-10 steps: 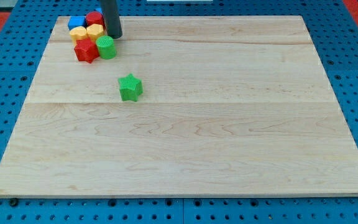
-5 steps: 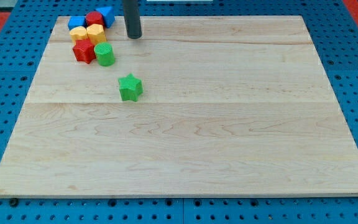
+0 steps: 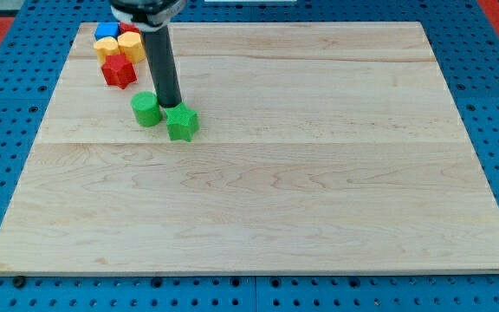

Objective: Move the green circle parallel to the green star

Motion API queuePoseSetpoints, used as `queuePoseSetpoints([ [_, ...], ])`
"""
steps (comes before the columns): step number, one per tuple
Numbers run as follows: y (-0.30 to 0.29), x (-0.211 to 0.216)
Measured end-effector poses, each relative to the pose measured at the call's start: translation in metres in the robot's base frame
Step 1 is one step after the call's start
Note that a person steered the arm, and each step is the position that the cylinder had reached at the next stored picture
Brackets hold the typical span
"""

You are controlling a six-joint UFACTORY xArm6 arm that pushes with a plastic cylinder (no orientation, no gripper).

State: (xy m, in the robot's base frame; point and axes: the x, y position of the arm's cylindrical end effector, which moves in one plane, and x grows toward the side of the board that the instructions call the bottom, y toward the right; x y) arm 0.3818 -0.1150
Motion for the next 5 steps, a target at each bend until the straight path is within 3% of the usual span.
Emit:
queuePoseSetpoints([
  [1,0.03,-0.039],
  [2,0.024,-0.054],
  [3,-0.015,-0.025],
  [4,-0.112,-0.01],
  [5,-0.181,-0.028],
])
